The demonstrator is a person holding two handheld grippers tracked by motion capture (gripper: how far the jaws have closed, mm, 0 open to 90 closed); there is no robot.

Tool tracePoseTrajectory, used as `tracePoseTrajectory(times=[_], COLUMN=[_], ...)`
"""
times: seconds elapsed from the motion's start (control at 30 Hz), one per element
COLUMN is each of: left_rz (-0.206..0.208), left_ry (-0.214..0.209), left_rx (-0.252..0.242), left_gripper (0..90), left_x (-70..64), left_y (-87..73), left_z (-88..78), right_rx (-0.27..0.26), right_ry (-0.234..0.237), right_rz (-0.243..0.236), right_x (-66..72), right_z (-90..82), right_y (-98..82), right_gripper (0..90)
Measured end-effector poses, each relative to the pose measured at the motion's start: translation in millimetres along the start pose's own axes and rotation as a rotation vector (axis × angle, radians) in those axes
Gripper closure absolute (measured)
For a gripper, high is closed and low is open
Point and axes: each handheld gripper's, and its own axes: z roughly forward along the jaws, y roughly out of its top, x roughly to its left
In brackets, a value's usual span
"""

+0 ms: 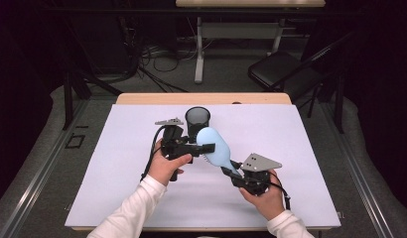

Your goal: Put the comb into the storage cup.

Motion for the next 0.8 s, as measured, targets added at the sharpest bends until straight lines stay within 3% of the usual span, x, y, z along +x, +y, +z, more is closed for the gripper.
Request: tracePoseTrajectory(times=[0.43,0.8], left_rz=[-0.005,-0.016], left_ry=[-0.003,-0.034], left_rx=[-0.005,-0.021], left_gripper=[20.4,25.9], left_x=[-2.4,-3.0], left_y=[1.5,1.7], left_z=[5.5,7.2], right_rx=[-0.002,0.001], right_ry=[-0.004,-0.012], right_rz=[-0.008,-0.023], right_x=[0.7,2.4], right_z=[1.1,2.3], right_y=[-0.5,-1.0], right_gripper=[69.3,69.3])
